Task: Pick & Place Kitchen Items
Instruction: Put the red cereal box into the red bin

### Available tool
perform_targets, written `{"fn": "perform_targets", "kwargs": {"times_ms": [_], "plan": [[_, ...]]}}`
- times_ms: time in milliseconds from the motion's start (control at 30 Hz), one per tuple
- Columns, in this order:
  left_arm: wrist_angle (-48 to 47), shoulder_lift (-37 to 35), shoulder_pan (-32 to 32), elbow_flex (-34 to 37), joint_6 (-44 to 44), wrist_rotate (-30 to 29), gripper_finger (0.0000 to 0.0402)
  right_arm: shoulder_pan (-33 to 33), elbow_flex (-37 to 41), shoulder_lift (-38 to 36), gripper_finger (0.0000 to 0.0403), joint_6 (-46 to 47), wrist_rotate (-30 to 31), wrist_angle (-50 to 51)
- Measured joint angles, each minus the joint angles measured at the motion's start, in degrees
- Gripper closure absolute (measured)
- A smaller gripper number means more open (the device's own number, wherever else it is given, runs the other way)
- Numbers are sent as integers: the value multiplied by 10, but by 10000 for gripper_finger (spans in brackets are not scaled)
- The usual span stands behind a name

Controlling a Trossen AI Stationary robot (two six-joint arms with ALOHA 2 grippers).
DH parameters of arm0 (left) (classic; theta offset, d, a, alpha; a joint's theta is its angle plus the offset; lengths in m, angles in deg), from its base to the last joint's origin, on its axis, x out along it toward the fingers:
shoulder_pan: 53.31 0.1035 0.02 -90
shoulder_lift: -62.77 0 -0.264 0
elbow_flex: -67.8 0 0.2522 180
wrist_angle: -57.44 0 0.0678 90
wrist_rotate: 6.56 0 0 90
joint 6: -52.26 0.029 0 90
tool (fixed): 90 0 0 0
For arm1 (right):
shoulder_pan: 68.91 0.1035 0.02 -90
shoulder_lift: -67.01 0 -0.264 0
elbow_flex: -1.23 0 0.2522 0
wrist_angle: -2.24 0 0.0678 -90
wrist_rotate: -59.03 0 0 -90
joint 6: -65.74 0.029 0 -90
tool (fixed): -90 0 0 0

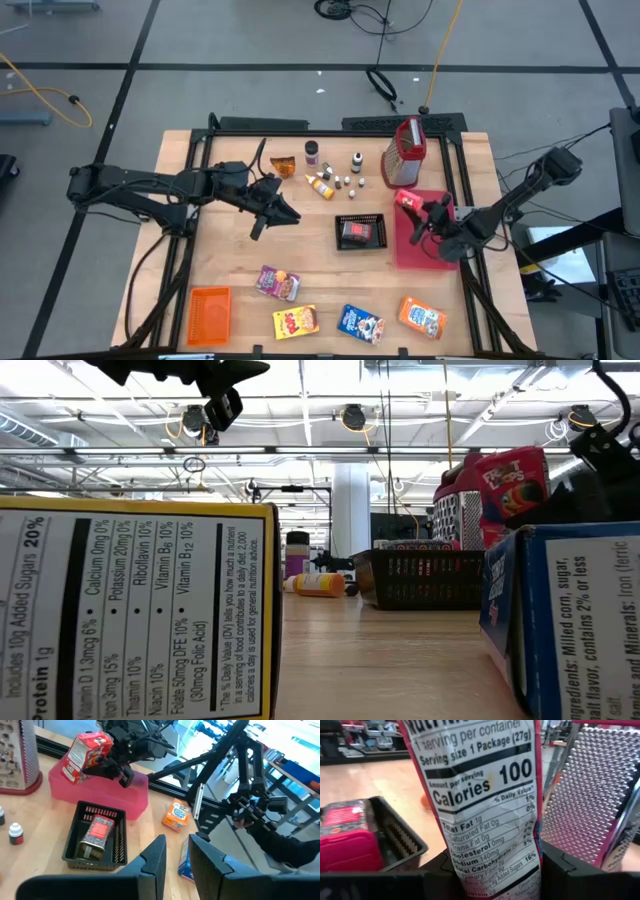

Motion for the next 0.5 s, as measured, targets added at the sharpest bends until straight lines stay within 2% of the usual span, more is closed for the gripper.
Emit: {"fn": "perform_targets", "kwargs": {"times_ms": [500], "plan": [[0,0,1,0,18,0,320,-40,0,-17,255,-37,14,12]]}}
